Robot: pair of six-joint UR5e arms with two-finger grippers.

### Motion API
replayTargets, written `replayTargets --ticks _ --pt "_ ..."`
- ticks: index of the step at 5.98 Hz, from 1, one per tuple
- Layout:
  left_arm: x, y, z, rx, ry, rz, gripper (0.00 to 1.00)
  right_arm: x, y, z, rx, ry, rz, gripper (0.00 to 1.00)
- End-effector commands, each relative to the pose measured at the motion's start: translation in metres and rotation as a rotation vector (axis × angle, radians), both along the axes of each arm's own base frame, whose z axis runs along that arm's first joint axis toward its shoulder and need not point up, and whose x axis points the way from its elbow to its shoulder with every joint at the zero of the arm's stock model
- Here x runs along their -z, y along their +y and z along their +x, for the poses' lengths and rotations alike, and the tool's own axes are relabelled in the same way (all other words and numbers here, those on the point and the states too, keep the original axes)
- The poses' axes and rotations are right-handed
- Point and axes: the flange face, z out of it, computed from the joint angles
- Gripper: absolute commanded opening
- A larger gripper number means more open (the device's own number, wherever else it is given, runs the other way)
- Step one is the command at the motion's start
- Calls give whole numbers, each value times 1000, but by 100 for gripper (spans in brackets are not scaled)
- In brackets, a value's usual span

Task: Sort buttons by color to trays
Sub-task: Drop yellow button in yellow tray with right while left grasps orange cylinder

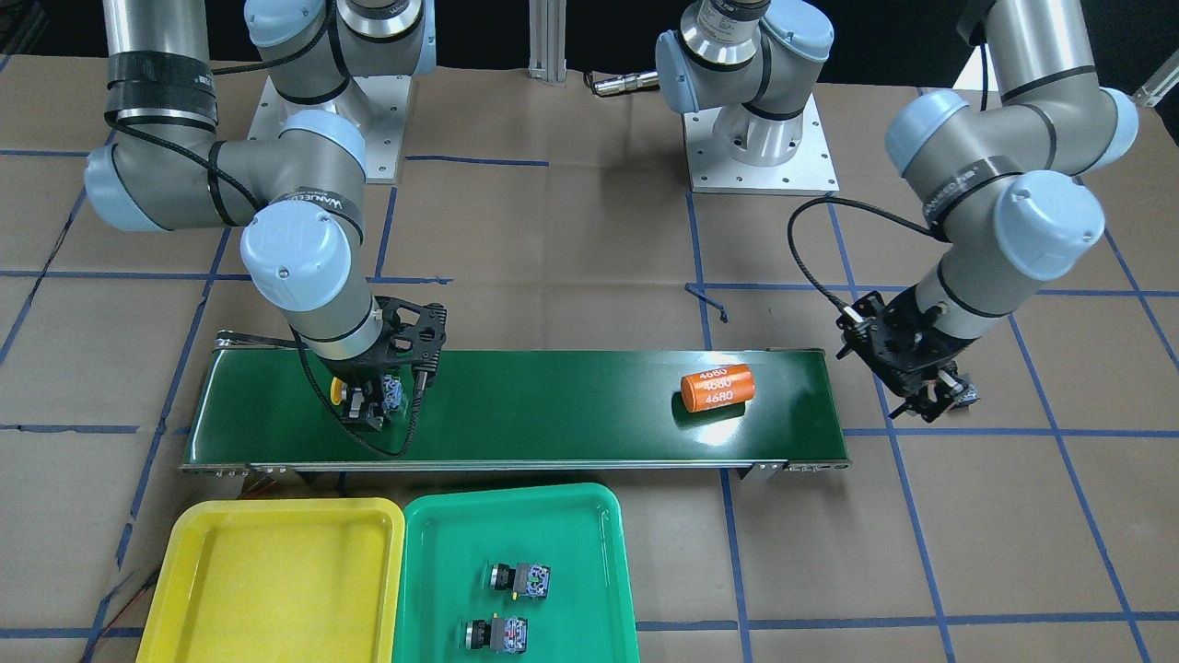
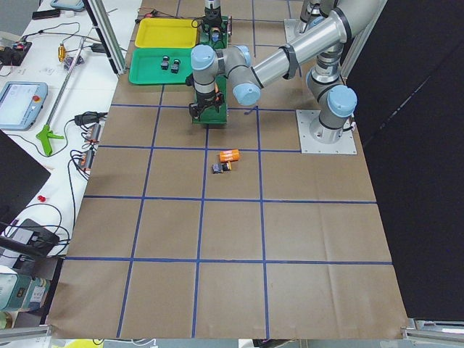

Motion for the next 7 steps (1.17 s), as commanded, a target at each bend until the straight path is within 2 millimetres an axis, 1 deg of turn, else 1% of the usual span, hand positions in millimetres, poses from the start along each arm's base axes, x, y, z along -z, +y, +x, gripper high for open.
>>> replayTargets --ticks 1,2,3,4,5,6,7 --pt "23 23 63 -386 13 67 96 -16 2 -37 -49 92 -16 30" --pt "43 44 84 -571 23 118 96 -22 -1 -56 -65 115 -22 15" --pt "60 63 101 -710 31 163 96 -37 -1 -75 -73 116 -41 13" --pt "81 75 111 -763 43 210 96 -45 1 -80 -69 116 -53 13" --pt "97 73 113 -813 46 241 95 -51 -1 -82 -69 123 -64 13" --pt "105 71 113 -849 44 247 95 -82 -4 -85 -62 157 -133 13" --pt "106 69 112 -838 42 243 81 -111 -29 -84 -59 155 -207 13"
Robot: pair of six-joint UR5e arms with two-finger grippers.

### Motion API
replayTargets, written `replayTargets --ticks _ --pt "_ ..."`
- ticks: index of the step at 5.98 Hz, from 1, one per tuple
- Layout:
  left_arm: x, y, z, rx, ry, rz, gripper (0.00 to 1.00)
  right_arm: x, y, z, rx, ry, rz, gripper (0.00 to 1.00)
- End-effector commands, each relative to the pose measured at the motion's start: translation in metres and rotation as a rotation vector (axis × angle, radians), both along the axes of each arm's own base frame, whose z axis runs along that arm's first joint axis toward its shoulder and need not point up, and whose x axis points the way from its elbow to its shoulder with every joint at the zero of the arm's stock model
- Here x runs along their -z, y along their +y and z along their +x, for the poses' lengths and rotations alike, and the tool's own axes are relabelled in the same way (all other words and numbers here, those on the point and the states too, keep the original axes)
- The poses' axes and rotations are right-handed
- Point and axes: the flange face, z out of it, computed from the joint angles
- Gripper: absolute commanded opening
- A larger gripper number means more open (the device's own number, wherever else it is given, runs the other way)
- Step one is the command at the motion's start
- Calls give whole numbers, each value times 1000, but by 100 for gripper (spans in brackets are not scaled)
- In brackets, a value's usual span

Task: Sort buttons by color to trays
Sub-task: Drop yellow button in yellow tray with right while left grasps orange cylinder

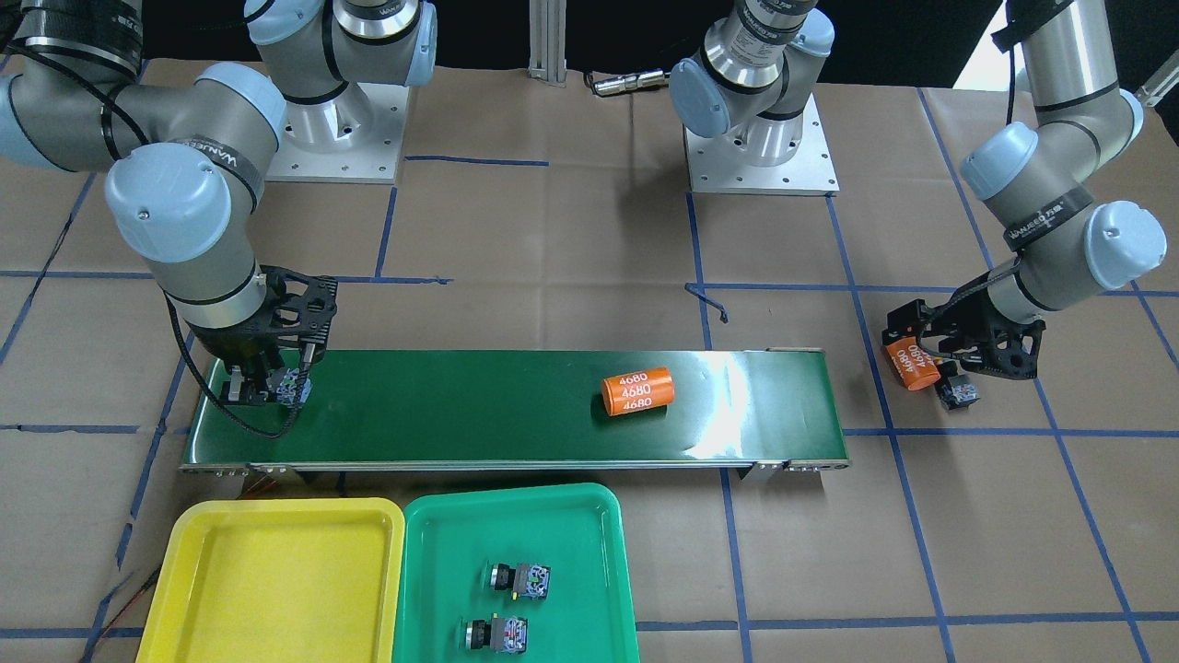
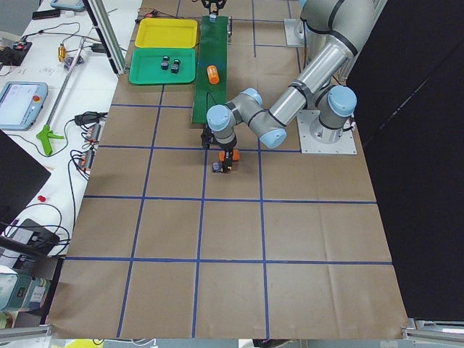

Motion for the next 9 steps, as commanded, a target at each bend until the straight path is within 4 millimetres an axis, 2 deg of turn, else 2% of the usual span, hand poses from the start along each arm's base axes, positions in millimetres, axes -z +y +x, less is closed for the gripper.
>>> replayTargets --ticks 1,2,3,4,5,6,7,8,9 --pt "5 -1 -1 3 0 0 56 -40 -71 -1 -19 -21 -105 13" --pt "8 -1 -1 1 4 7 57 -19 -129 3 -47 -72 -109 13" --pt "14 -1 -2 -4 11 17 58 18 -174 5 -106 -117 -96 13" --pt "13 -2 -2 -1 11 13 49 55 -200 8 -159 -154 -73 13" --pt "0 -7 -5 10 -8 -8 17 88 -206 12 -166 -194 -35 18" --pt "-26 -13 -17 49 -36 -55 10 106 -202 22 -142 -273 -1 99" --pt "-54 -29 -69 179 -63 -109 10 88 -197 24 -133 -285 3 100" --pt "-85 -50 -109 367 -104 -158 10 50 -179 25 -127 -288 42 100" --pt "-95 -60 -139 550 -95 -180 7 7 -152 21 -109 -229 110 100"
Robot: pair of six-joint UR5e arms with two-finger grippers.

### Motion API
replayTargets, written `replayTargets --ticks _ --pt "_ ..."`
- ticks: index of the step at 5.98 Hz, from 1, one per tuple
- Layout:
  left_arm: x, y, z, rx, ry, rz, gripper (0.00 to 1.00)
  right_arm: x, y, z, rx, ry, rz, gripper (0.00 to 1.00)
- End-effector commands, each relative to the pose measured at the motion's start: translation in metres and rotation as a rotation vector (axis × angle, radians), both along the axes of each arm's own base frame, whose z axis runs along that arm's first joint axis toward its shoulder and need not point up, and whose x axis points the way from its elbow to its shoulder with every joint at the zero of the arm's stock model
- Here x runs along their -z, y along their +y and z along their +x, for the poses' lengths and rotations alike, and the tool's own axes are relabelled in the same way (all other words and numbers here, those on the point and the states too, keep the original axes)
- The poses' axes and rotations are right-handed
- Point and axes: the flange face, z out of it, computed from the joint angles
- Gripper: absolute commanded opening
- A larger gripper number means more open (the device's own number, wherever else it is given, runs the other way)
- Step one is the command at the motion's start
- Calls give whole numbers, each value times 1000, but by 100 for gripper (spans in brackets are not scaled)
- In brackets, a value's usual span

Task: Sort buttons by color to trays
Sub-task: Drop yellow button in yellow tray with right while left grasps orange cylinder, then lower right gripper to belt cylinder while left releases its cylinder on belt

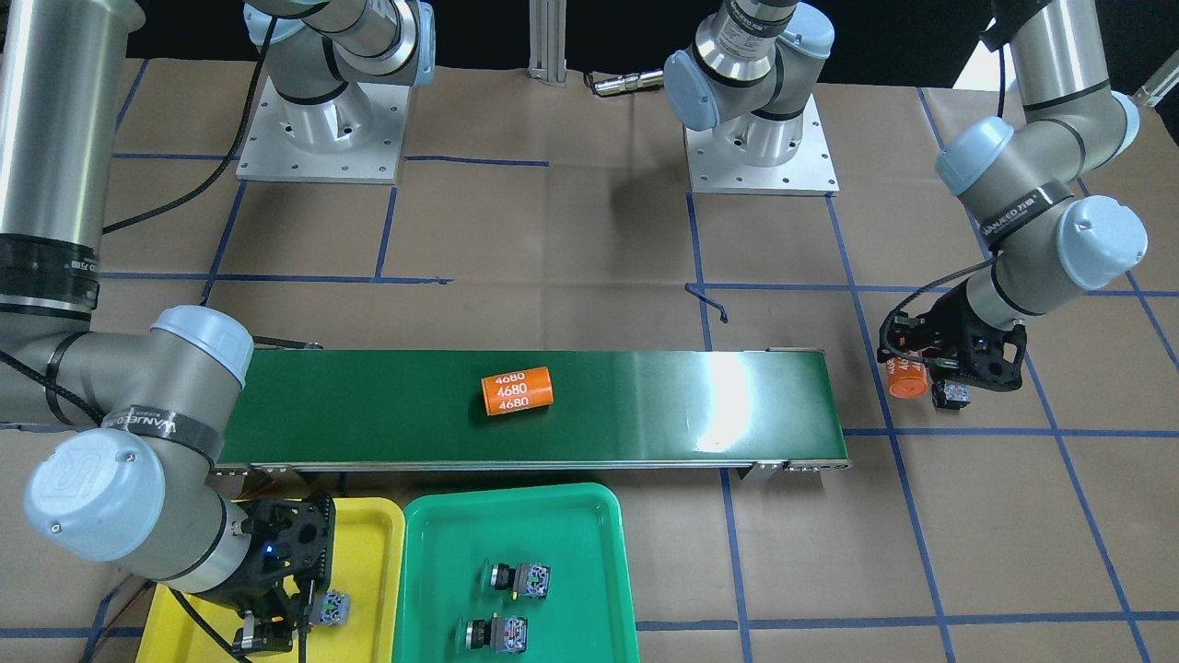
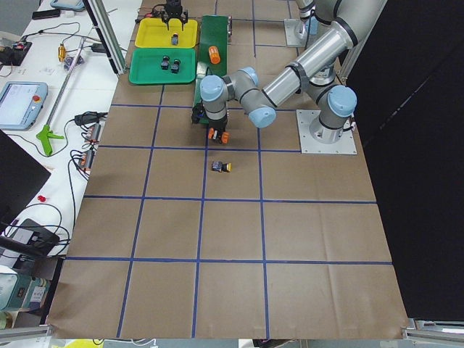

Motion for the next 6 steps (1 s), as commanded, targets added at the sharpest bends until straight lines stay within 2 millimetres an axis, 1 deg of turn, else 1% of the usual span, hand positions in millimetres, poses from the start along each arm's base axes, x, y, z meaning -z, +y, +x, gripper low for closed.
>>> replayTargets --ticks 1,2,3,4,5,6 --pt "-12 -12 -54 389 -25 0 4 -84 64 -3 29 70 125 100" --pt "-31 -5 -76 544 -29 -15 4 -121 115 0 30 73 149 100" --pt "-25 0 -93 705 2 23 5 -140 167 1 77 86 142 100" --pt "-26 -1 -118 951 12 17 6 -156 204 -1 111 136 124 100" --pt "-21 -2 -127 987 13 17 6 -166 213 3 108 135 108 100" --pt "-10 -7 -128 990 15 20 22 -161 222 31 150 135 138 100"
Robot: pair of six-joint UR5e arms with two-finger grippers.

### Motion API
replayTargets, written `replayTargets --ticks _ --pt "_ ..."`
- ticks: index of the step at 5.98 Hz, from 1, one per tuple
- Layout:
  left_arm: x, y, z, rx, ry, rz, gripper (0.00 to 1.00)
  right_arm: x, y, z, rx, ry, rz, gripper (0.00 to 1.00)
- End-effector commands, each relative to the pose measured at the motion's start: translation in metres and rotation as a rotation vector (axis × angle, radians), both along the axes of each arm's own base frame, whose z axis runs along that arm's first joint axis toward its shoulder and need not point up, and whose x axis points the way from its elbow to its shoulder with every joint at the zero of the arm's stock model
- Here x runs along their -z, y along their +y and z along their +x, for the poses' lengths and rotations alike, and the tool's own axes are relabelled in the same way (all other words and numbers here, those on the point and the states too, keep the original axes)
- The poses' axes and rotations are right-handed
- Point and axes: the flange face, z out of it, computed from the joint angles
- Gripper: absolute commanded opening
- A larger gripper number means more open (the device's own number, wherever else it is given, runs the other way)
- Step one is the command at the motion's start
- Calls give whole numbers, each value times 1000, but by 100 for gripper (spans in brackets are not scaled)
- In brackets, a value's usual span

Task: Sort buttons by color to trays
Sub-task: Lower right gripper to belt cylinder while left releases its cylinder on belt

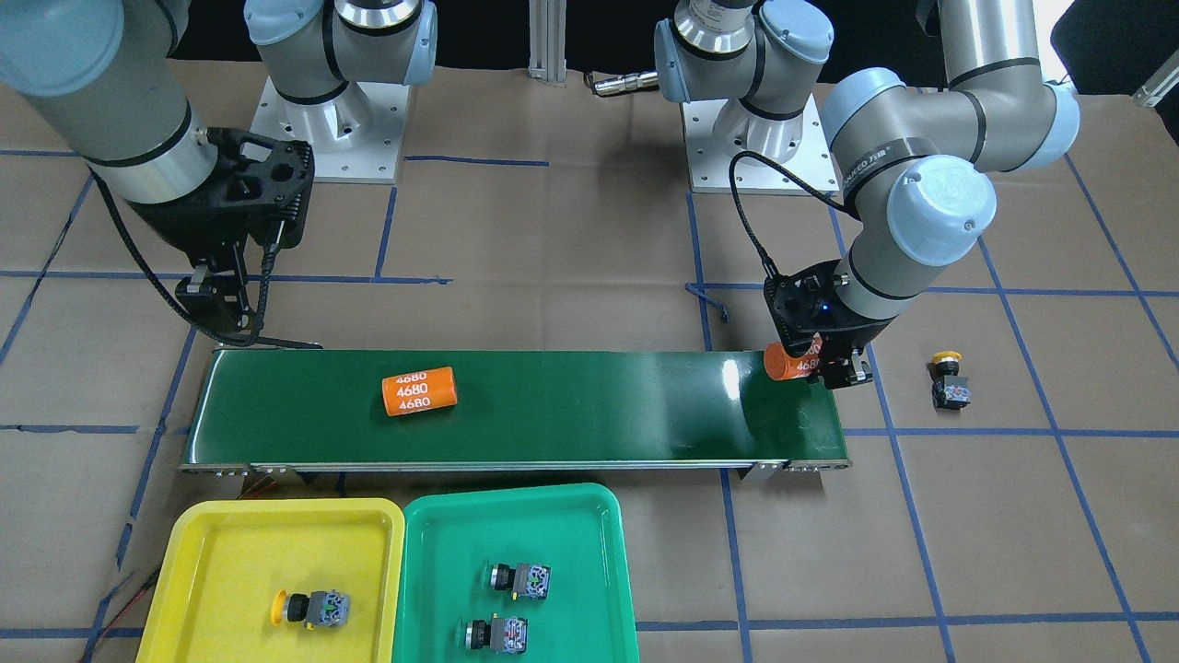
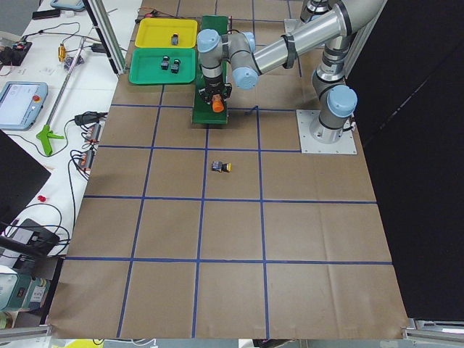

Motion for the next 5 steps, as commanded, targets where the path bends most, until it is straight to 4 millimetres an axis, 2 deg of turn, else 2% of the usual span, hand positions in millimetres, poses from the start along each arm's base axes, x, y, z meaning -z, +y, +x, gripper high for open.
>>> replayTargets --ticks 1,2,3,4,5 --pt "21 -12 -7 36 1 -13 28 16 19 51 26 8 29 100" --pt "31 -16 -16 54 -1 -16 46 28 20 54 12 4 31 100" --pt "36 -17 -20 64 -3 -8 98 33 18 59 4 -49 5 100" --pt "24 -16 -17 50 -6 -29 98 48 26 59 5 -67 38 100" --pt "2 -24 2 -6 -12 -58 98 51 30 59 8 -65 43 100"
